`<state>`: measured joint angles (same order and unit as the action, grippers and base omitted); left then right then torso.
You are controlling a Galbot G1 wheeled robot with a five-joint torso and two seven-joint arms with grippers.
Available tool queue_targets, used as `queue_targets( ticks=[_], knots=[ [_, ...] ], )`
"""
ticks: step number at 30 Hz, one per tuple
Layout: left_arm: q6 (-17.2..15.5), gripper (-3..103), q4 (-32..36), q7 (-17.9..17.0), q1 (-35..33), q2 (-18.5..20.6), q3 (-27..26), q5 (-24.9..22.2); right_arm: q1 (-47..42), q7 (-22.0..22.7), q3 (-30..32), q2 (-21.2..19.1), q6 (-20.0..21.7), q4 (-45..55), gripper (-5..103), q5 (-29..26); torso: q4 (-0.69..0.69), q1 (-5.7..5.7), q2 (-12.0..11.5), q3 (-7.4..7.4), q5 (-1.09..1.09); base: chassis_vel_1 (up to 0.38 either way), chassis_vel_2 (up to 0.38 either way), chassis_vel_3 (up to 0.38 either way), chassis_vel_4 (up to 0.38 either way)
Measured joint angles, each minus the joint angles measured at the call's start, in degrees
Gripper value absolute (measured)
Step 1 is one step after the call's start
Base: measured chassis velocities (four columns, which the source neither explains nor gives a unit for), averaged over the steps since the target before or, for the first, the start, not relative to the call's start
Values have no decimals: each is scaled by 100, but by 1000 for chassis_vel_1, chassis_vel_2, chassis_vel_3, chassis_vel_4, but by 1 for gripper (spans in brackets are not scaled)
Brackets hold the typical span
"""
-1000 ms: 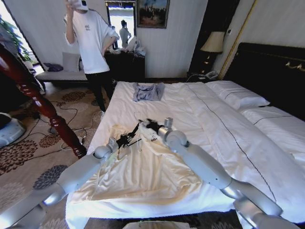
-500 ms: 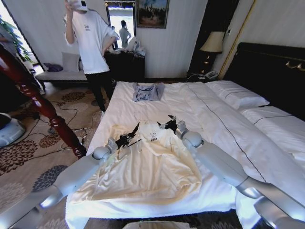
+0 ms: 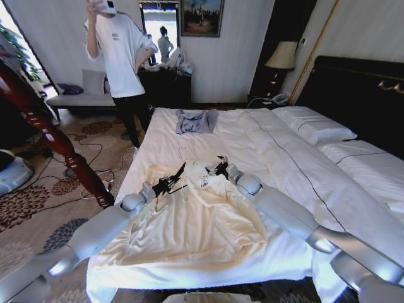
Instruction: Pick up the clothes from the bed and hang them on the clothes hanger.
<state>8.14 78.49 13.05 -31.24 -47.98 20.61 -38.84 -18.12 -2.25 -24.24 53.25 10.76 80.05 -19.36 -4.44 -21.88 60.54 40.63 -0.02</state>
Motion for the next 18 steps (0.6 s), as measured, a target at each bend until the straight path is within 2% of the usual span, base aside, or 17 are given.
queue_targets(
  ticks=[1,2,4,6,10,13,15,18],
  knots=[
    [0,22,2,0,-12,-3,-8,5,84,-37,-109,-1,0,-17,98,30,0,0,0,0,0,0,0,0,0],
    [0,22,2,0,-12,-3,-8,5,84,-37,-109,-1,0,-17,98,30,0,0,0,0,0,0,0,0,0],
    [0,22,2,5,-16,-5,-16,19,183,-146,-251,-17,-3,-34,88,144,-2,0,0,0,1,0,0,0,0],
    [1,22,0,11,-15,-4,-17,23,205,-179,-286,-20,-8,-42,88,195,-3,0,0,0,1,0,0,0,0],
    [9,22,-5,21,-11,-2,-16,43,223,-213,-347,-27,-37,-51,66,277,-2,0,0,0,1,0,0,0,0],
    [11,22,-8,22,-11,-2,-9,72,226,-214,-373,-27,-55,-48,61,314,-2,0,0,0,2,0,0,0,0],
    [15,22,-13,22,-10,-4,-2,109,232,-220,-407,-27,-81,-46,50,356,-2,0,0,0,2,0,0,0,0],
    [36,22,-18,22,1,-1,28,157,238,-225,-445,-31,-87,-44,44,399,-1,0,0,0,2,0,0,0,0]
  ],
)
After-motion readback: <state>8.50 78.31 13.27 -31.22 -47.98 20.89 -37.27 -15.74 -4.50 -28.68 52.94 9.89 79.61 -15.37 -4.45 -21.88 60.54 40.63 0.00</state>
